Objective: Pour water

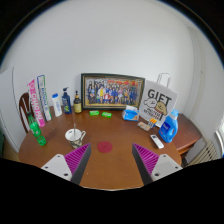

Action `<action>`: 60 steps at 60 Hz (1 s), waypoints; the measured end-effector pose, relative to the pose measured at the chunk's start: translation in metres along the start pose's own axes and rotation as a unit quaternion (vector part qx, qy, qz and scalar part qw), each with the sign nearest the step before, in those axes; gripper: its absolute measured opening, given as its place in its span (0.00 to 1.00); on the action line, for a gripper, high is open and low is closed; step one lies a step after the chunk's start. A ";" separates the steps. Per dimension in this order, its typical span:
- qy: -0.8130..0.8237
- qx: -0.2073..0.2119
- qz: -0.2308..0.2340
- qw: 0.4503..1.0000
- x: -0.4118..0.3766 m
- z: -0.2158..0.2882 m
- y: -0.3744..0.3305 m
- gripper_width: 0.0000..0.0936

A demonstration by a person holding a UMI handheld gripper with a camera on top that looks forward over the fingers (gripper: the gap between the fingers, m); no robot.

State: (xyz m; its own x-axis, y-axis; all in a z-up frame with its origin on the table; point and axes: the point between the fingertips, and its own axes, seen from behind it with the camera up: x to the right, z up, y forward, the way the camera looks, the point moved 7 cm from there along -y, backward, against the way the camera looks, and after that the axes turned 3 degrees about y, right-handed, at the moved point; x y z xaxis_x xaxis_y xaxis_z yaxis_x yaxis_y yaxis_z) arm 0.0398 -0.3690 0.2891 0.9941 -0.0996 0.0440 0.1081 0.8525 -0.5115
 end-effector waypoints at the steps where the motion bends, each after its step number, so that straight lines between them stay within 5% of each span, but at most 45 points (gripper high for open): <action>1: 0.000 -0.001 0.001 1.000 -0.001 -0.001 0.000 0.91; 17: -0.005 -0.024 0.039 0.999 -0.076 -0.019 0.013 0.91; 33: 0.004 -0.011 0.092 0.996 -0.231 -0.050 0.031 0.91; 47: 0.033 0.015 0.138 0.990 -0.379 -0.065 0.081 0.92; 60: 0.029 0.069 0.115 0.991 -0.450 -0.060 0.154 0.92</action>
State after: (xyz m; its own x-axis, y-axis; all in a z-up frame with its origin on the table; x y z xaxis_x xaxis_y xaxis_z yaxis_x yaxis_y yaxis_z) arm -0.3917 -0.2235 0.1384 0.9906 0.0793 -0.1111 -0.1160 0.9177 -0.3800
